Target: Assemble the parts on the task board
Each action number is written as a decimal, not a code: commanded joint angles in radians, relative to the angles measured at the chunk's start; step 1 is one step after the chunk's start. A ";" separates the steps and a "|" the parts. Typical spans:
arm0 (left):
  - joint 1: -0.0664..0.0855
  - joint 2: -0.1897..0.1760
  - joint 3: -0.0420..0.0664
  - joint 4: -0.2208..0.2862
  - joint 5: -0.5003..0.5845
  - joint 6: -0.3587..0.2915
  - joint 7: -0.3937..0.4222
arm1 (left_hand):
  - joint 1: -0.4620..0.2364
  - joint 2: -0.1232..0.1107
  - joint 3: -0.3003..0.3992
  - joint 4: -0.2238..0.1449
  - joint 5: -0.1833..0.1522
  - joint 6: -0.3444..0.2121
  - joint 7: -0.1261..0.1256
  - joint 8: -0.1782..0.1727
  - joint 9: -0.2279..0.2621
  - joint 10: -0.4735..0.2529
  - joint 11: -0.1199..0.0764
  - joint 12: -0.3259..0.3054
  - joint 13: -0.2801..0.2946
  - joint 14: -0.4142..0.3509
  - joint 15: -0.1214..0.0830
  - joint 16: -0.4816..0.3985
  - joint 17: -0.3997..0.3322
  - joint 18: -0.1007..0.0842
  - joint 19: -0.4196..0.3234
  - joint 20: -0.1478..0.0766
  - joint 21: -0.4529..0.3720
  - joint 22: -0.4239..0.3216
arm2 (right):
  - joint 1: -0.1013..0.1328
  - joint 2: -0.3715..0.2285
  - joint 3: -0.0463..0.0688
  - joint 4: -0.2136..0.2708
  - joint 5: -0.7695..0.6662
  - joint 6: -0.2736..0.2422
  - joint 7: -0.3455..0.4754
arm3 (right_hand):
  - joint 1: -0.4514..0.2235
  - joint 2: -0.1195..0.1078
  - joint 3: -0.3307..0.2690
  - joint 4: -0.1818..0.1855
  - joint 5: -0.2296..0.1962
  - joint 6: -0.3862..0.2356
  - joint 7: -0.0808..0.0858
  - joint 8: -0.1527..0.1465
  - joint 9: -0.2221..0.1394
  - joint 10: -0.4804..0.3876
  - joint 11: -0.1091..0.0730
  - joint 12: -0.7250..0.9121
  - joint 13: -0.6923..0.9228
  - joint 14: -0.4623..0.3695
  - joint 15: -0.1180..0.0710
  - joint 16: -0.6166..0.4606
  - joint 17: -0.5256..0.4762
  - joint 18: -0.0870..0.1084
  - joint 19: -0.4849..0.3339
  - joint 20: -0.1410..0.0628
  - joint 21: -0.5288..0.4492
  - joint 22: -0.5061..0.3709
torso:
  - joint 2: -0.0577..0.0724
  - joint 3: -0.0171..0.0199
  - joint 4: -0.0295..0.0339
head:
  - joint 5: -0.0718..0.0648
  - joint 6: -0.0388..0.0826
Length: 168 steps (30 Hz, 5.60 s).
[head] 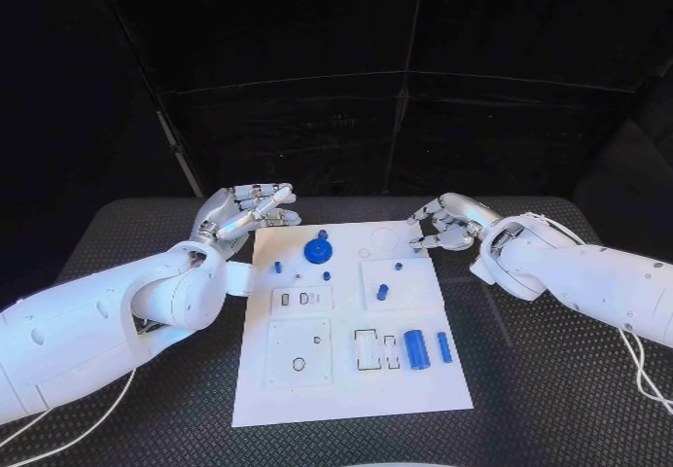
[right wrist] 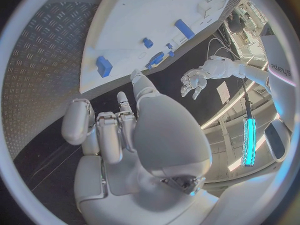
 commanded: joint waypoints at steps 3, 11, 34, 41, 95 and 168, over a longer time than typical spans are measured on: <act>0.001 0.004 0.001 -0.003 -0.004 0.013 0.007 | 0.013 0.000 0.000 -0.005 -0.004 0.002 0.003 -0.006 0.000 -0.001 0.003 -0.007 -0.001 -0.004 0.002 -0.004 0.002 0.012 -0.004 0.005 -0.007 -0.001 | -0.001 0.014 0.001 -0.035 -0.019 0.039 0.023 | 0.010 0.003 -0.001 -0.009 0.000 -0.011 0.000 -0.005 -0.001 0.024 -0.006 -0.004 0.151 0.092 -0.003 -0.003 0.207 -0.012 -0.005 -0.001 -0.005 -0.002 | 0.001 -0.0017 0.0005 | 0.000 -0.002; 0.000 0.006 0.001 -0.006 -0.004 0.013 0.007 | 0.013 0.000 0.000 -0.005 -0.004 0.002 0.003 -0.006 0.000 0.000 0.003 -0.007 -0.001 -0.004 0.002 -0.005 0.002 0.012 -0.004 0.005 -0.007 -0.001 | -0.006 0.020 0.001 -0.052 -0.040 0.056 0.016 | 0.015 0.012 0.000 -0.016 0.006 0.001 0.000 0.000 0.002 0.025 -0.006 -0.002 0.153 0.092 -0.003 -0.002 0.208 -0.012 -0.005 0.000 -0.005 -0.001 | 0.000 -0.0029 0.0002 | -0.003 -0.005; 0.000 0.006 0.001 -0.008 -0.004 0.014 0.006 | 0.013 0.000 0.000 -0.005 -0.004 0.002 0.003 -0.006 0.000 0.000 0.003 -0.007 -0.001 -0.004 0.002 -0.005 0.002 0.012 -0.004 0.005 -0.007 -0.001 | -0.009 0.021 0.001 -0.064 -0.059 0.092 -0.006 | 0.007 0.030 -0.004 -0.023 0.007 0.036 -0.007 0.016 0.006 0.031 -0.012 0.004 0.160 0.094 -0.007 0.000 0.218 -0.014 0.000 -0.003 -0.001 0.008 | 0.000 -0.0018 0.0013 | -0.007 -0.012; 0.000 0.006 0.001 -0.010 -0.004 0.013 0.005 | 0.013 0.000 0.000 -0.005 -0.004 0.002 0.003 -0.006 0.000 0.000 0.003 -0.007 -0.001 -0.004 0.002 -0.005 0.002 0.012 -0.004 0.005 -0.007 -0.001 | -0.010 0.022 0.001 -0.071 -0.073 0.095 -0.017 | 0.017 0.046 0.006 -0.033 0.003 0.045 -0.008 0.017 0.005 0.032 -0.014 0.004 0.161 0.095 -0.009 0.001 0.219 -0.014 0.003 -0.005 0.001 0.011 | 0.000 -0.0018 -0.0004 | -0.005 -0.014; 0.000 0.008 0.001 -0.014 -0.004 0.015 -0.002 | 0.016 0.001 -0.001 -0.009 -0.004 0.003 0.003 -0.008 0.000 0.001 0.003 -0.009 -0.001 -0.003 0.002 -0.009 0.004 0.013 -0.004 0.005 -0.008 -0.003 | -0.011 0.041 0.001 -0.084 -0.116 0.097 -0.065 | -0.017 0.074 0.042 -0.042 -0.010 0.100 -0.022 0.019 0.002 0.036 -0.026 0.006 0.164 0.096 -0.020 0.003 0.225 -0.017 0.011 -0.016 0.006 0.024 | -0.001 -0.0019 0.0001 | -0.010 -0.020; 0.000 0.031 -0.001 -0.044 -0.018 0.041 -0.028 | 0.019 0.019 -0.018 -0.017 -0.004 0.057 -0.011 -0.002 0.003 0.076 -0.014 0.004 0.004 0.028 -0.009 -0.024 0.027 0.013 -0.006 -0.002 -0.012 -0.011 | -0.061 0.330 -0.043 0.186 -0.417 0.098 -0.481 | -0.053 0.097 0.141 -0.044 -0.055 0.188 -0.065 0.064 0.024 0.035 -0.066 -0.006 0.158 0.096 -0.055 0.002 0.228 -0.017 0.011 -0.049 0.001 0.019 | -0.024 -0.0142 0.0090 | 0.054 -0.067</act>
